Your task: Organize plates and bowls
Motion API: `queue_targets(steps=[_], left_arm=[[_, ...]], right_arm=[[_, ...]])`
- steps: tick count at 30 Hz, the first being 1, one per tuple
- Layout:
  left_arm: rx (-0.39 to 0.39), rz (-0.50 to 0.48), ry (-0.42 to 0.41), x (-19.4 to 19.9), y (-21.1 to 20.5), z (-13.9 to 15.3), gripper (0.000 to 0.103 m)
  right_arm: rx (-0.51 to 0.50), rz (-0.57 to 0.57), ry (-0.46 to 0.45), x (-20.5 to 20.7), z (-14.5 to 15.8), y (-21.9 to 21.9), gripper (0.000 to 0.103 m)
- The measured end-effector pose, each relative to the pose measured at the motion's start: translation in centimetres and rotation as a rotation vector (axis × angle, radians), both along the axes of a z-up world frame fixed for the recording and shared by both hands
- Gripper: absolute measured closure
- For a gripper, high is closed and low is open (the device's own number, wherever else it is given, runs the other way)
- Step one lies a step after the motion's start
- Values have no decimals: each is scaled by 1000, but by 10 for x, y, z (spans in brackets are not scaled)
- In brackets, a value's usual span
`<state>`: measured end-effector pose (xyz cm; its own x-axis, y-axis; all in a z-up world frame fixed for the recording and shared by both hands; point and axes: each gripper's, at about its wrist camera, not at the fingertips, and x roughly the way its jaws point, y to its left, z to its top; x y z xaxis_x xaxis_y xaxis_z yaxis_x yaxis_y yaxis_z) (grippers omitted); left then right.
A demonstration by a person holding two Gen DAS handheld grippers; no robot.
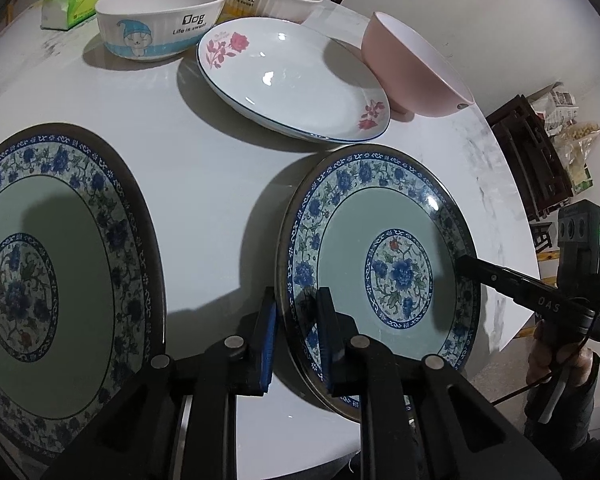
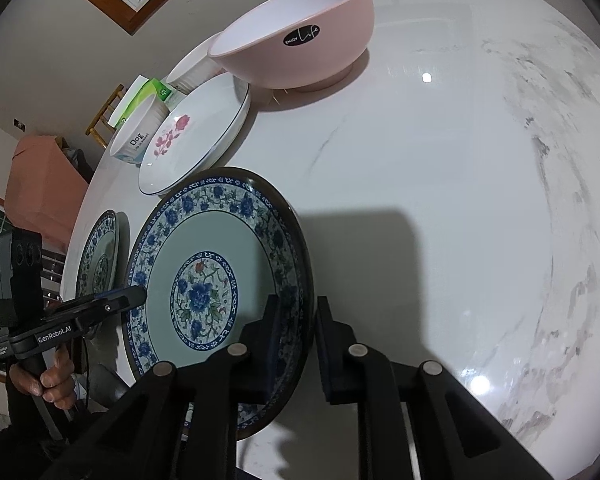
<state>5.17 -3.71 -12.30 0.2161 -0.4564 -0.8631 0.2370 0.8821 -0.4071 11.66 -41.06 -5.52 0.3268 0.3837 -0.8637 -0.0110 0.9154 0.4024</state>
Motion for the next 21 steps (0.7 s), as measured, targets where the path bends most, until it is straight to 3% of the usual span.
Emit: queue_targets(steps=[21], left_arm=[[11,62,-51,-1,27,17,88]], right_arm=[[-14,41,-32,14,20,38,86]])
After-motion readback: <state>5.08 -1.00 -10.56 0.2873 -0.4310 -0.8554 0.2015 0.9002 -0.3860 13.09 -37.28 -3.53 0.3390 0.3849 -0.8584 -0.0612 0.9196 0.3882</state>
